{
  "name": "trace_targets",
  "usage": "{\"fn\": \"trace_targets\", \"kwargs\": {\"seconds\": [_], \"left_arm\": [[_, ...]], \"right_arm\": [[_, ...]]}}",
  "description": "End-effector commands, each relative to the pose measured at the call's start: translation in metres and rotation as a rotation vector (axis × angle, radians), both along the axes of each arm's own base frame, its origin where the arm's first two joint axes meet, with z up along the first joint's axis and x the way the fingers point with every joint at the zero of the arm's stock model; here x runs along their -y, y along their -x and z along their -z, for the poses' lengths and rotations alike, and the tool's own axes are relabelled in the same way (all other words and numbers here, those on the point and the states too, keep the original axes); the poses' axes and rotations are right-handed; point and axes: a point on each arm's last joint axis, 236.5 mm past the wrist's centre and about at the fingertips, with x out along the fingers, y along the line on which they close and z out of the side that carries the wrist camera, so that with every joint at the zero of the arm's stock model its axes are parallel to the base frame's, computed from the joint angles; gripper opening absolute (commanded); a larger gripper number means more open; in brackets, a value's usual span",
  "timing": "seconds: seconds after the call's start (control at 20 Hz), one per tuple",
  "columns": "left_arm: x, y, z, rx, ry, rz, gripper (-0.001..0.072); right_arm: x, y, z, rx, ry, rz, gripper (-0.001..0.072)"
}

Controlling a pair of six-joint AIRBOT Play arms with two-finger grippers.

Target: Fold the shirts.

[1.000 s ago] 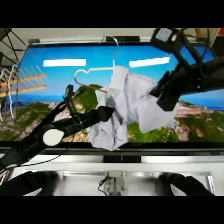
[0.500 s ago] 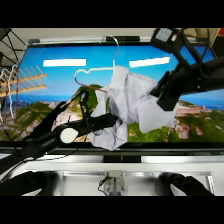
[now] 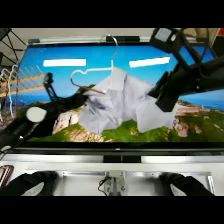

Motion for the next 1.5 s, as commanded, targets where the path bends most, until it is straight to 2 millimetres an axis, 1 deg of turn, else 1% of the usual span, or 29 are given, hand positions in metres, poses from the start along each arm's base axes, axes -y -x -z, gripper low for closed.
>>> {"fn": "trace_targets", "kwargs": {"seconds": [0.0,0.15,0.25,0.35,0.45,0.6,0.8,0.85,0.9,1.05,1.15,1.25,1.35,1.4,1.45], "left_arm": [[-0.070,-0.014,-0.006,-0.018,-0.053,-0.062,0.0058],[-0.067,-0.026,-0.023,0.013,-0.028,-0.062,0.0058],[-0.068,-0.033,-0.032,0.031,-0.023,-0.067,0.0058],[-0.072,-0.036,-0.038,0.039,-0.022,-0.073,0.0058],[-0.075,-0.036,-0.037,0.045,-0.040,-0.062,0.0058],[-0.073,-0.038,-0.020,0.030,-0.084,-0.025,0.0059],[-0.071,-0.044,0.020,-0.067,-0.087,-0.017,0.0058],[-0.072,-0.046,0.024,-0.074,-0.089,-0.019,0.0058],[-0.073,-0.049,0.024,-0.068,-0.089,-0.028,0.0058],[-0.073,-0.054,0.010,-0.035,-0.080,-0.037,0.0057],[-0.073,-0.054,-0.006,-0.008,-0.077,-0.028,0.0057],[-0.074,-0.047,-0.026,0.018,-0.078,0.002,0.0058],[-0.080,-0.037,-0.046,0.044,-0.083,0.020,0.0058],[-0.085,-0.030,-0.051,0.039,-0.081,0.025,0.0058],[-0.085,-0.021,-0.050,0.012,-0.079,0.050,0.0058]], "right_arm": [[-0.003,0.002,-0.001,-0.004,-0.013,-0.013,0.0088],[-0.006,0.004,-0.001,0.010,-0.007,-0.057,0.0087],[0.001,-0.001,0.003,0.013,0.025,-0.040,0.0087],[0.006,-0.005,0.007,0.015,0.052,-0.028,0.0087],[0.003,-0.005,0.007,0.015,0.043,-0.043,0.0086],[-0.010,-0.004,0.000,0.027,-0.011,-0.067,0.0086],[-0.016,-0.006,-0.005,0.048,-0.038,-0.081,0.0086],[-0.016,-0.005,-0.005,0.046,-0.039,-0.083,0.0086],[-0.016,-0.005,-0.005,0.046,-0.038,-0.083,0.0085],[-0.014,-0.006,-0.003,0.043,-0.026,-0.078,0.0085],[-0.009,-0.006,0.002,0.028,-0.001,-0.073,0.0085],[-0.004,-0.006,0.006,0.017,0.023,-0.065,0.0085],[-0.004,-0.007,0.008,0.011,0.027,-0.064,0.0085],[-0.005,-0.008,0.008,0.016,0.023,-0.064,0.0085],[-0.006,-0.010,0.006,0.023,0.014,-0.058,0.0085]]}}
